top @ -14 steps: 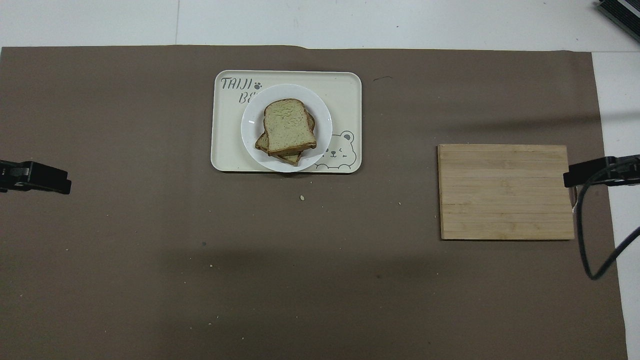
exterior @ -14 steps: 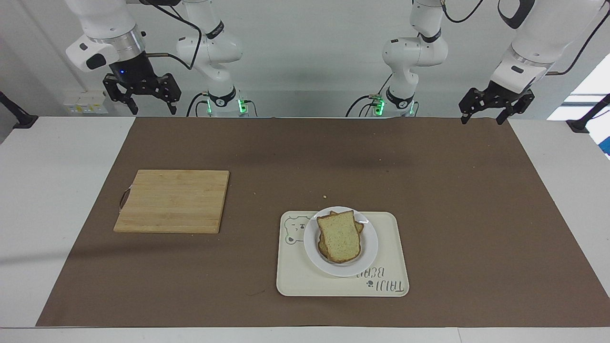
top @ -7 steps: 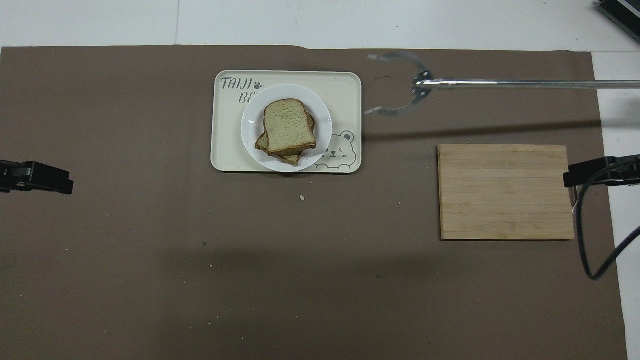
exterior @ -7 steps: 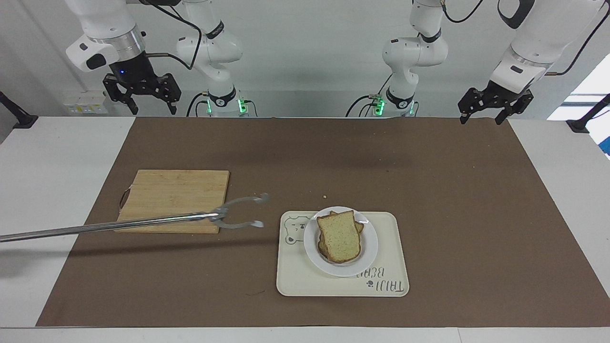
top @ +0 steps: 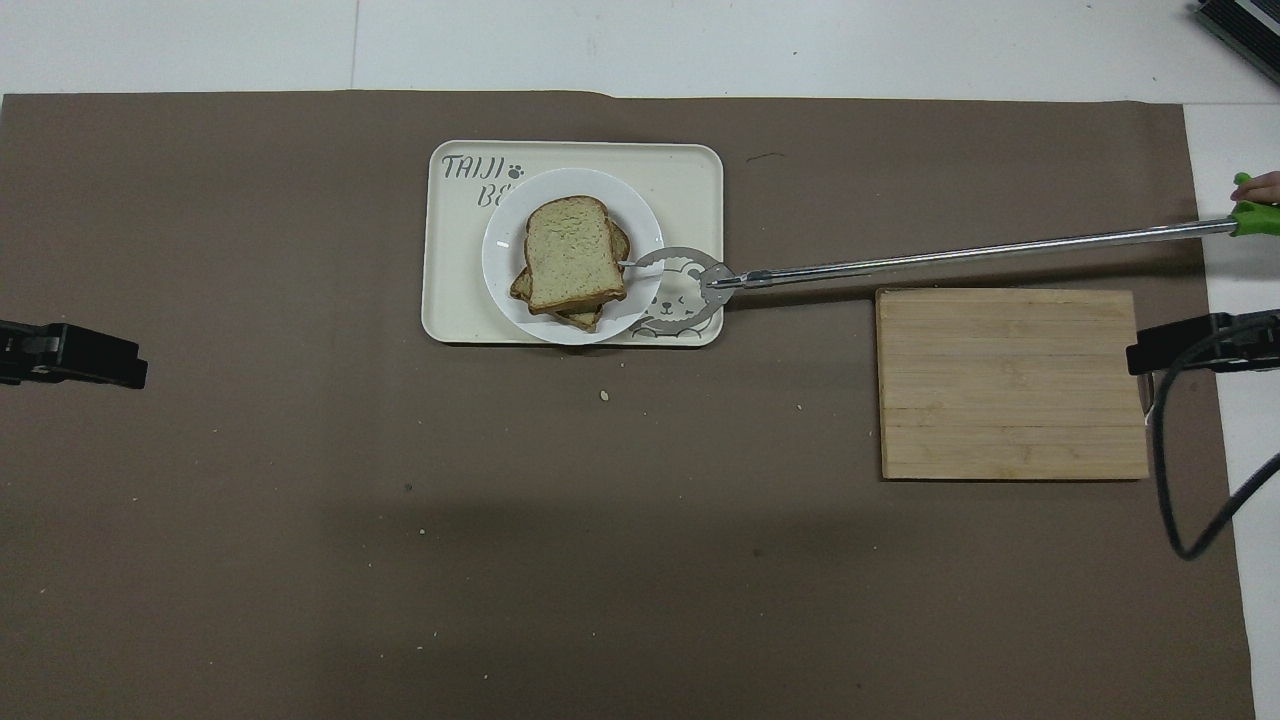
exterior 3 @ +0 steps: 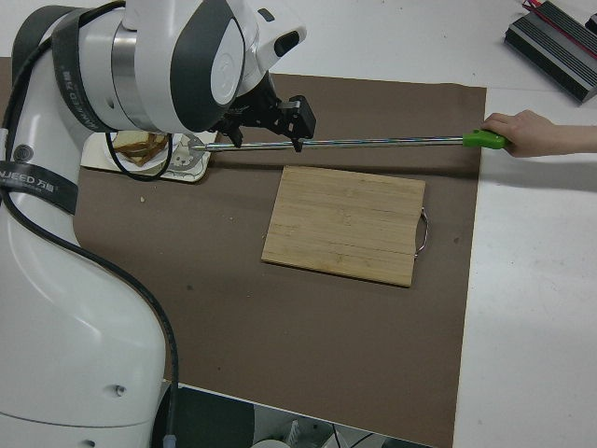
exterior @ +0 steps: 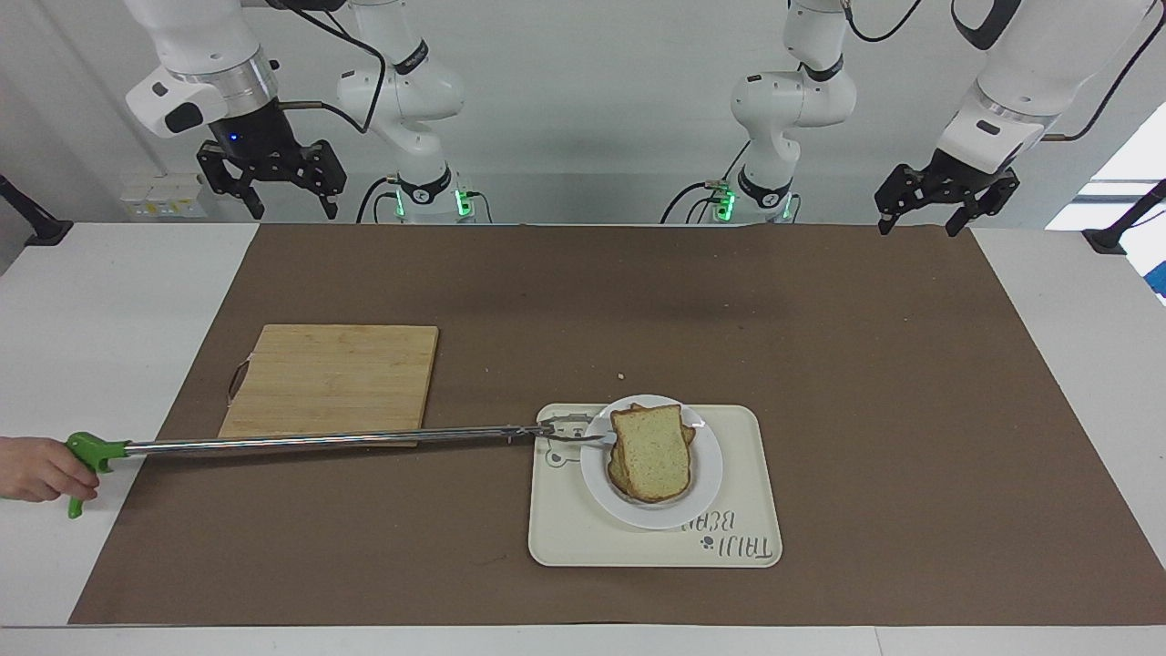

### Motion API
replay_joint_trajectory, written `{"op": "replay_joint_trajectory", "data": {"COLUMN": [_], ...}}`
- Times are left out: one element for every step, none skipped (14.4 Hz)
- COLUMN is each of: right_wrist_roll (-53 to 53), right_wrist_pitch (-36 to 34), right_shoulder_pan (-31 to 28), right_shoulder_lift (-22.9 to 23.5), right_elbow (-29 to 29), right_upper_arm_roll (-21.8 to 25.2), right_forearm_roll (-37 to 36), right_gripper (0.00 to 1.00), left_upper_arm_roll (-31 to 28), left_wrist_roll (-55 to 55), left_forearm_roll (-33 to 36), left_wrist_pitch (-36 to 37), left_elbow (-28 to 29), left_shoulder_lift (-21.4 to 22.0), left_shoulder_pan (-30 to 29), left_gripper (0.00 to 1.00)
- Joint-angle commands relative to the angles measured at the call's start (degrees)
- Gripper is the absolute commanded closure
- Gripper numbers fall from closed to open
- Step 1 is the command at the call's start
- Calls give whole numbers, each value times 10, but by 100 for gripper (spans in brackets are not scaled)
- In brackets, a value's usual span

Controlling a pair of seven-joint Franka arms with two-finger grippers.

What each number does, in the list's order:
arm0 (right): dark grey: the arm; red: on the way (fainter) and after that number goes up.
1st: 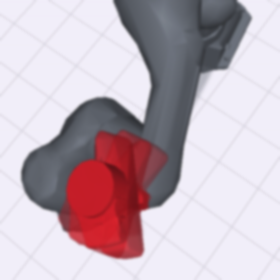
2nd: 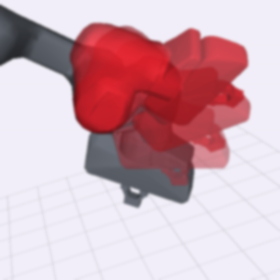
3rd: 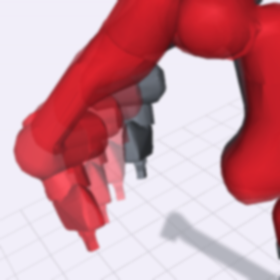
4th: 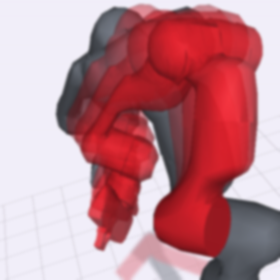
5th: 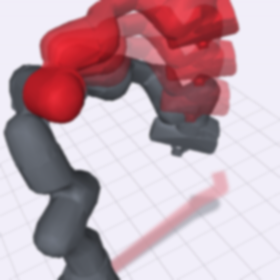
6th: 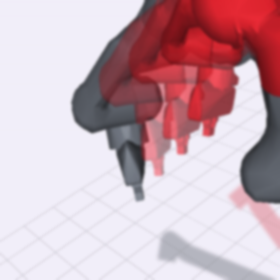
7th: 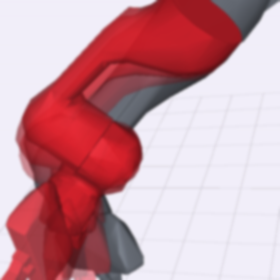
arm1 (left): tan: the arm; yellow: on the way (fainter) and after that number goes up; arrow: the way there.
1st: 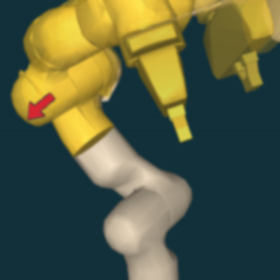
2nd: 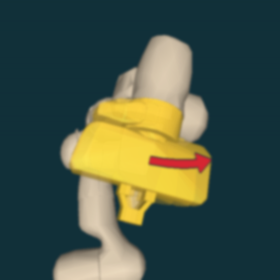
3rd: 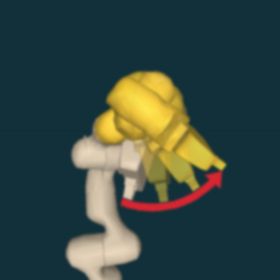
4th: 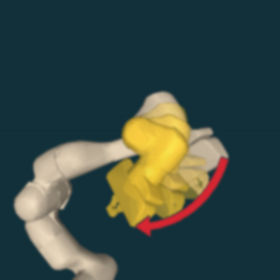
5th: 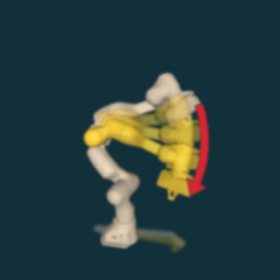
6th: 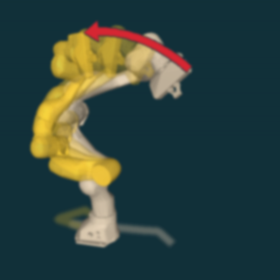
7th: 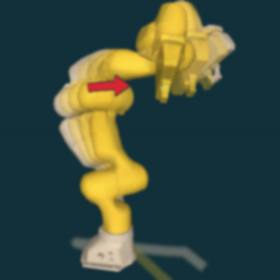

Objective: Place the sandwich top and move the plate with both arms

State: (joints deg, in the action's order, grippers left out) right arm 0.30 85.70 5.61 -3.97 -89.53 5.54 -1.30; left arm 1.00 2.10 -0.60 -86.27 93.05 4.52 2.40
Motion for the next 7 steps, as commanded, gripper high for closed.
{"op": "replay_joint_trajectory", "data": {"right_wrist_roll": [18, 18, 18, 18, 18, 18, 18], "right_wrist_pitch": [-3, -3, -3, -3, -3, -3, -3], "right_shoulder_pan": [-9, -9, -9, -9, -9, -9, -10], "right_shoulder_lift": [-11, -11, -11, -11, -11, -11, -11], "right_elbow": [-12, -12, -12, -12, -12, -12, -12], "right_upper_arm_roll": [-4, -4, -4, -4, -4, -4, -4], "right_forearm_roll": [-5, -6, -6, -6, -6, -6, -6], "right_gripper": [0, 0, 0, 0, 0, 0, 0], "left_upper_arm_roll": [1, 0, 1, 1, 1, 1, 1], "left_wrist_roll": [3, 3, 3, 3, 3, 3, 3], "left_forearm_roll": [-13, -19, -23, -24, -26, -31, -30], "left_wrist_pitch": [5, 5, 4, 0, -7, -20, -20], "left_elbow": [-10, -14, -16, -21, -21, -21, -21], "left_shoulder_lift": [-3, -6, -20, -28, -39, -41, -41], "left_shoulder_pan": [-2, -2, -2, -2, -2, -2, -2], "left_gripper": [0, 0, 0, 0, 0, 0, 0]}}
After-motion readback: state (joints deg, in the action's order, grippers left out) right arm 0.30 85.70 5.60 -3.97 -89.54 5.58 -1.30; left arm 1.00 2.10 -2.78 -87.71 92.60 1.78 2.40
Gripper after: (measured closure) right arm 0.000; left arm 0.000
